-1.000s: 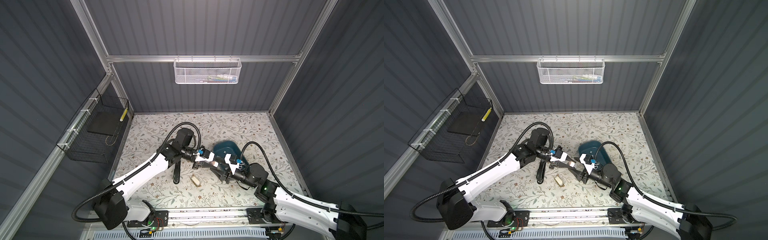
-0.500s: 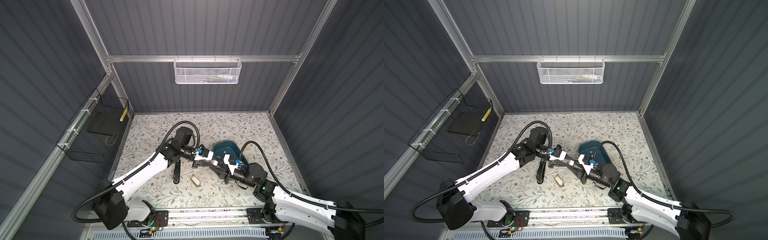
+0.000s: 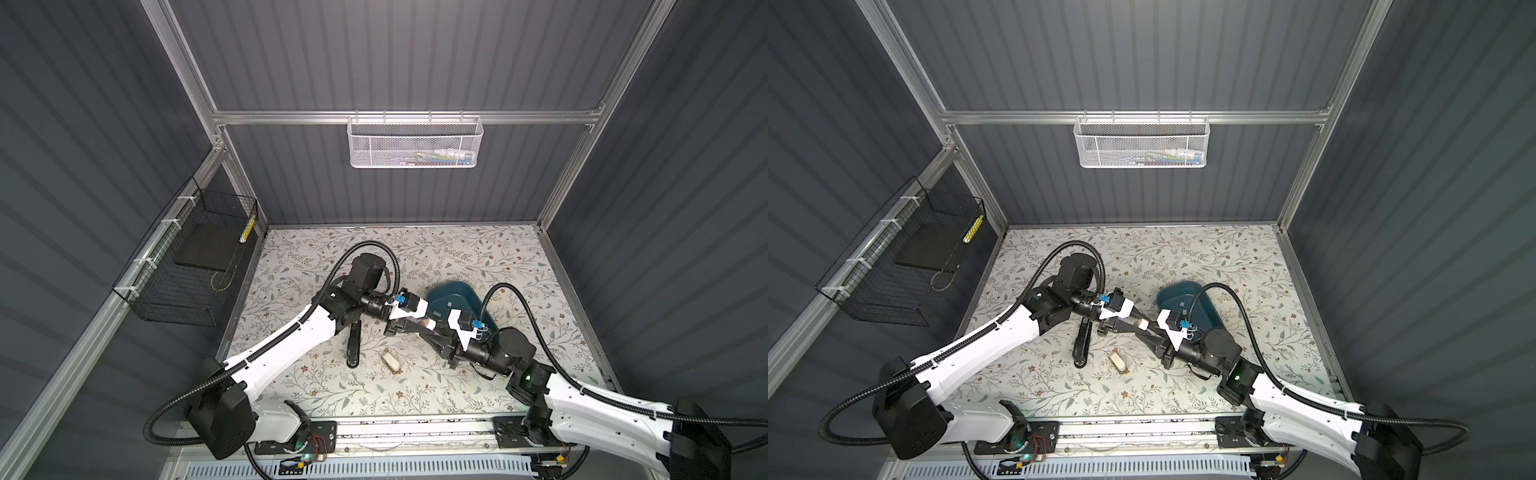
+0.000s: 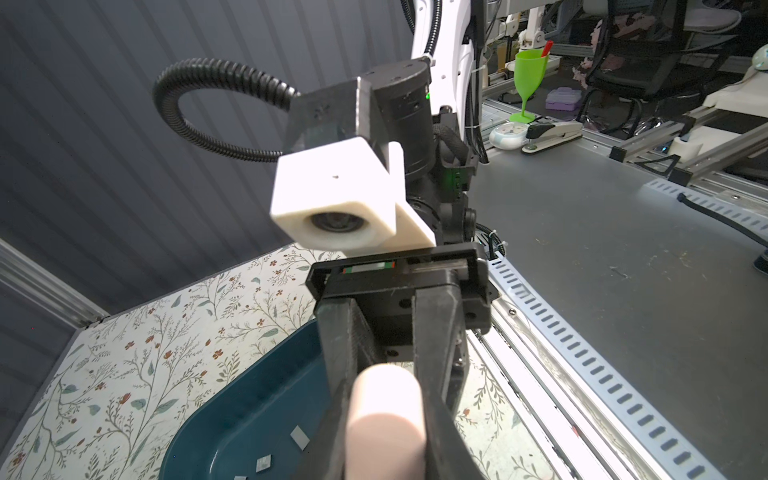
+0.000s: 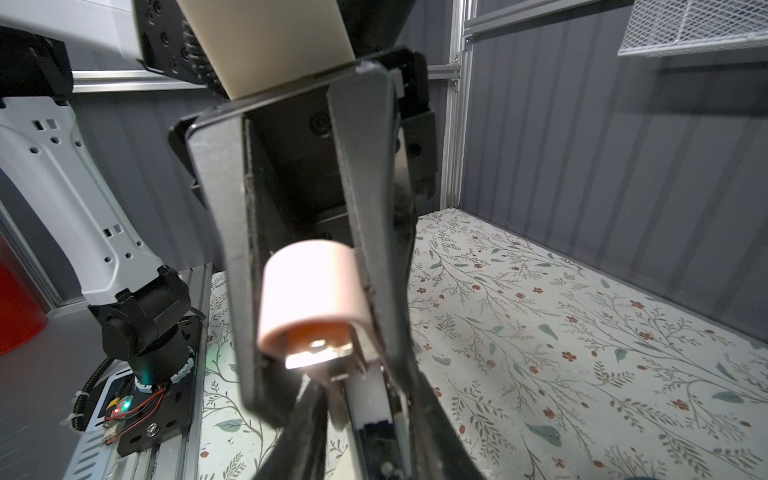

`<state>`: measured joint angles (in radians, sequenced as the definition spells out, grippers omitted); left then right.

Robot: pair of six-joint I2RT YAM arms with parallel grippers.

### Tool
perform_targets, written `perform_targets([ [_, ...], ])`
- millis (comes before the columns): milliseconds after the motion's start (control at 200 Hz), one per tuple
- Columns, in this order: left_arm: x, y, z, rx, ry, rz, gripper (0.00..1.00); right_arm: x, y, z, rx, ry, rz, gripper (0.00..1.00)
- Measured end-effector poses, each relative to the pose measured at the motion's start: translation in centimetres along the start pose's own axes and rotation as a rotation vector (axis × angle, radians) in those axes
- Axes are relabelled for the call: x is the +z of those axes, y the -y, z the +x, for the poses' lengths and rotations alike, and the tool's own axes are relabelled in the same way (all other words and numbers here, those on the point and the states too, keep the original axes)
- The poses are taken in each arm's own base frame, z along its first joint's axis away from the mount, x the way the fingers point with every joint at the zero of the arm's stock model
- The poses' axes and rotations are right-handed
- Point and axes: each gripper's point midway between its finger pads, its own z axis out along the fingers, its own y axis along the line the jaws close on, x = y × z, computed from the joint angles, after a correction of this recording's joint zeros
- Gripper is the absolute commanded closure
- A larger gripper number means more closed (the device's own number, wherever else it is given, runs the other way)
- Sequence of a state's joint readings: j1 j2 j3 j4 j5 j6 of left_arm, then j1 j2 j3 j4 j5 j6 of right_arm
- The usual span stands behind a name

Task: Load the staples into the stapler
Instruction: 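Close the right gripper on the stapler while the left gripper holds it, then open the left gripper and withdraw it while the right gripper holds the stapler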

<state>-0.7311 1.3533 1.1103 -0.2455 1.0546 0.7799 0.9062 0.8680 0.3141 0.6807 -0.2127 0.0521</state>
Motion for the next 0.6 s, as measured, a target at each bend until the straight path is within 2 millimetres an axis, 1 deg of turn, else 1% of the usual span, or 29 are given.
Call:
perform_targets([
  [110, -0.1, -0.5, 0.1, 0.006, -0.010, -0.024, 0.70, 0.0, 0.3, 0.0, 0.027, 0.000, 0.018, 0.80],
  [255, -0.1, -0.9, 0.2, 0.010, -0.018, -0.042, 0.59, 0.2, 0.6, 0.1, 0.056, -0.010, 0.036, 0.81],
  [320, -0.1, -1.1, 0.1, 0.014, -0.018, -0.048, 0.52, 0.2, 0.8, 0.2, 0.071, -0.012, 0.051, 0.82],
  [375, -0.1, -1.2, 0.1, 0.007, -0.017, -0.052, 0.48, 0.3, 1.1, 0.3, 0.083, -0.016, 0.068, 0.82],
  [485, -0.2, -1.5, 0.2, 0.004, -0.019, -0.070, 0.43, 0.5, 1.9, 0.8, 0.107, -0.041, 0.109, 0.83],
  [600, -0.5, -2.1, 0.3, -0.016, -0.022, -0.095, 0.42, 0.8, 2.7, 1.3, 0.130, -0.068, 0.152, 0.83],
])
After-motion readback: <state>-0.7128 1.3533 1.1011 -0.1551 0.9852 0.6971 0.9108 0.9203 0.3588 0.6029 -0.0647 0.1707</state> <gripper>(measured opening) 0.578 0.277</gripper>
